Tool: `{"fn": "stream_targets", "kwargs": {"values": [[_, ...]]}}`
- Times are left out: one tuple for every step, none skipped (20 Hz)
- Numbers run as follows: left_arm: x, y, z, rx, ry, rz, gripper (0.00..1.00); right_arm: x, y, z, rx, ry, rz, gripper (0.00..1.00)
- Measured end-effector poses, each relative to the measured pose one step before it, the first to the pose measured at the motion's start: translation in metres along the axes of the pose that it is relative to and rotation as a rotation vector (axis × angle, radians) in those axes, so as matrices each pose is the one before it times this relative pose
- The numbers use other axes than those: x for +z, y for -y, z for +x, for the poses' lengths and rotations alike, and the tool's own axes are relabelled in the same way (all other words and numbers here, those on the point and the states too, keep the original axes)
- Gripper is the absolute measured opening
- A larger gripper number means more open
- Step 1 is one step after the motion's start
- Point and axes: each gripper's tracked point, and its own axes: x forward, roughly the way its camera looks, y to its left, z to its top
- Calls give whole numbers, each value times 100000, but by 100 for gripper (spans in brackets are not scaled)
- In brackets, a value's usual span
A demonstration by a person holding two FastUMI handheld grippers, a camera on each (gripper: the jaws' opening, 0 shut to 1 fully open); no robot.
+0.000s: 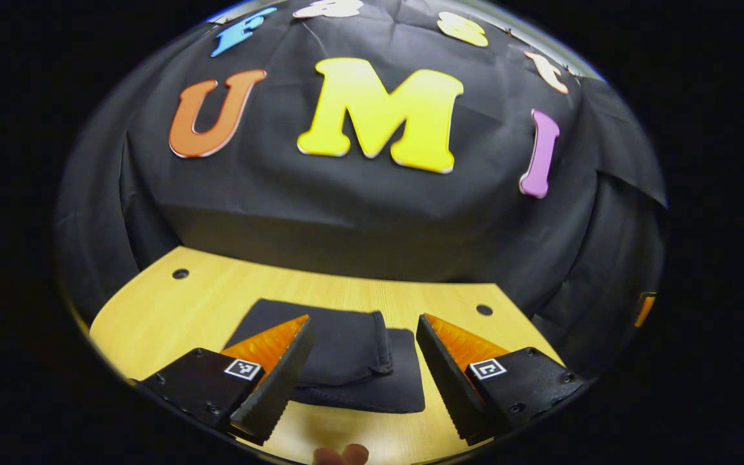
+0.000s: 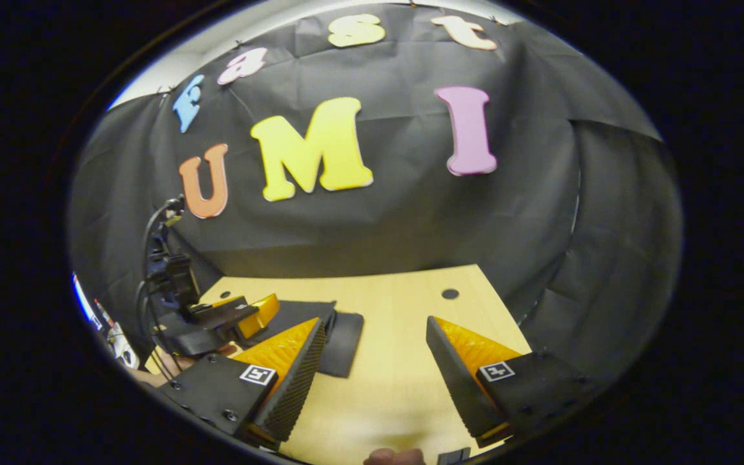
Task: Grasp the waist and the cuffs of the jeans and fold them to make the two legs overlap; first hold the waist and fold one-third of the jeans toward the cuffs, then hold the cuffs and fold the remaining one-third in the same direction to finish folding.
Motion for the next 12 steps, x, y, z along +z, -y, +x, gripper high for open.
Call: {"fn": "stream_targets", "kwargs": {"values": [[2160, -1099, -1476, 78, 3619, -698, 100, 1329, -1434, 64, 842, 3770, -1583, 98], [2220, -1202, -1342, 579, 4159, -297, 100, 1308, -1307, 177, 422, 3801, -1314, 98], [2203, -1159, -1338, 634, 4138, 326, 100, 1251, -1307, 73, 38, 3928, -1102, 98], [1903, -1076, -1439, 589, 3941, 250, 98, 1146, -1271, 73, 37, 3921, -1052, 98], [1458, -468, -1065, -327, 2429, -33, 98, 1005, -1530, 75, 968, 4008, -1381, 98], [1274, -722, -1046, 260, 1906, 570, 98, 1090, -1319, -8, 179, 4615, -1458, 98], [1768, -1259, -1398, 28, 2103, 1085, 98, 948, -1112, -81, 35, 4440, -2000, 98], [1038, -614, -761, 165, 1700, 1690, 98, 857, -1175, -94, -5, 3691, -1348, 98], [870, -636, -559, 671, 1848, 1350, 98, 1128, -1758, -182, 205, 2644, -264, 98], [756, -643, -792, 317, 1210, 437, 100, 412, -1182, -270, -89, 1869, 242, 98], [544, -550, -771, 435, 1378, -118, 98, 427, -803, -225, -416, 1305, 361, 98], [517, -292, -474, 413, 1565, 711, 98, 91, -450, -156, -872, 596, 776, 98]]}}
